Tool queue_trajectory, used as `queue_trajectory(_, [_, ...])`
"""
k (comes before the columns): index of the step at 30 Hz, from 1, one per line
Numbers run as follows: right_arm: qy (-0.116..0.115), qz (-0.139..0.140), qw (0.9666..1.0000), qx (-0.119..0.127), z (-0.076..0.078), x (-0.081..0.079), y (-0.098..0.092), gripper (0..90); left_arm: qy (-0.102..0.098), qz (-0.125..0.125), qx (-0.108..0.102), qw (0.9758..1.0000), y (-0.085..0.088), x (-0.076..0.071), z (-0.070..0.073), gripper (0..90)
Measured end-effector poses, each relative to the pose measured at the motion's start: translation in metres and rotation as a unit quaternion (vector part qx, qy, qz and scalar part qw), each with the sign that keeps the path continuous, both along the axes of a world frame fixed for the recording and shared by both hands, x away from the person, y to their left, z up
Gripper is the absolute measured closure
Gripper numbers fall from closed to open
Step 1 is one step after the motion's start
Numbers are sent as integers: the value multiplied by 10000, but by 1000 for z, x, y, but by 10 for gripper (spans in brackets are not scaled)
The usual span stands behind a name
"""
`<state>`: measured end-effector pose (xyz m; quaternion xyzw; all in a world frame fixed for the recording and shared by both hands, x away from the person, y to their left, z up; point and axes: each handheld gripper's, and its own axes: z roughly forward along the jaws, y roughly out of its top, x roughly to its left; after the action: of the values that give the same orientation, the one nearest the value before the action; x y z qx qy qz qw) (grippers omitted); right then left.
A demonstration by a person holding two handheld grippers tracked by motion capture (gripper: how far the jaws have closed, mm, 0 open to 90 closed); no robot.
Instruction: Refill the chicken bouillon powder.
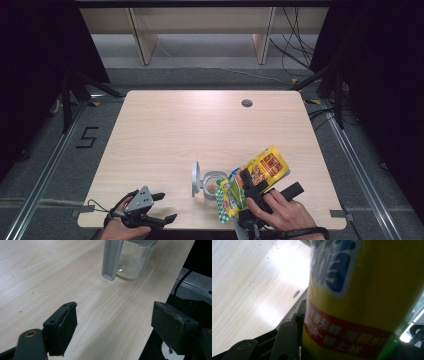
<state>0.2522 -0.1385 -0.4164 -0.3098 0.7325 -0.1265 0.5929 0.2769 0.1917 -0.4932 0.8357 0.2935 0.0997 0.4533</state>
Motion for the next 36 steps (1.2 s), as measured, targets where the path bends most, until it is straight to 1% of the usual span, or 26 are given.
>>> queue_trajectory(1, [-7,0,10000,5,0,0,0,601,27,-46,30,10000,1,1,0,201])
queue_trajectory(2, [-23,9,10000,-13,1,0,0,601,10,-18,34,10000,1,1,0,201])
queue_trajectory(3, [41,-27,10000,-15,2,0,1,601,-20,-25,122,9999,1,1,0,202])
queue_trajectory(4, [-15,-10,10000,-20,2,0,1,601,5,-35,92,10000,1,1,0,202])
queue_trajectory(5, [37,-40,10000,-25,2,0,1,601,12,-29,26,10000,1,1,0,202])
queue_trajectory(6, [65,-48,10000,-22,1,0,1,603,-5,1,23,10000,0,1,0,202])
queue_trajectory(7, [19,-3,10000,-46,1,1,1,604,-16,23,-15,10000,0,0,0,202])
queue_trajectory(8, [84,104,9998,-137,1,3,3,604,-2,33,-23,10000,0,0,0,202])
queue_trajectory(9, [90,101,9998,-166,1,3,4,604,-2,32,-22,10000,0,0,0,202])
queue_trajectory(11, [100,-22,9999,-13,-1,2,2,605,-20,12,-21,10000,0,0,0,202])
queue_trajectory(12, [54,31,10000,-6,-1,2,2,605,-13,15,-34,10000,0,0,0,202])
queue_trajectory(14, [102,5,9999,-42,-1,2,3,606,-19,4,-29,10000,1,0,0,202])
queue_trajectory(21, [116,30,9999,-34,-1,3,2,608,1,-11,-10,10000,1,0,1,203])
queue_trajectory(22, [123,130,9997,-169,1,4,3,608,-1,-10,-11,10000,1,0,1,203])
queue_trajectory(23, [37,214,9992,-350,3,4,4,608,2,-9,-16,10000,1,0,1,203])
queue_trajectory(24, [29,144,9986,-506,5,4,4,608,1,-11,-12,10000,1,0,1,203])
queue_trajectory(26, [33,139,9991,-411,4,4,4,609,13,7,-24,10000,1,0,1,203])
queue_trajectory(28, [54,174,9989,-426,4,4,4,611,35,5,-43,10000,1,0,1,203])
queue_trajectory(29, [51,115,9992,-375,3,3,4,616,40,22,-14,10000,1,0,1,203])
queue_trajectory(30, [84,107,9995,-274,2,3,4,616,12,-11,107,9999,2,1,2,203])
queue_trajectory(31, [109,124,9996,-215,1,3,4,616,12,-12,102,9999,2,1,2,203])
queue_trajectory(32, [47,155,9997,-203,0,3,4,616,18,-6,68,10000,2,1,2,203])
queue_trajectory(33, [115,113,9996,-231,1,3,4,617,33,5,-35,10000,1,0,1,204])
queue_trajectory(34, [117,122,9996,-245,1,3,4,618,72,16,-72,9999,0,0,1,204])
queue_trajectory(35, [71,145,9996,-248,0,3,4,618,77,5,-54,10000,1,0,2,204])
queue_trajectory(36, [52,132,9996,-262,0,3,4,618,58,-33,26,10000,2,0,2,204])
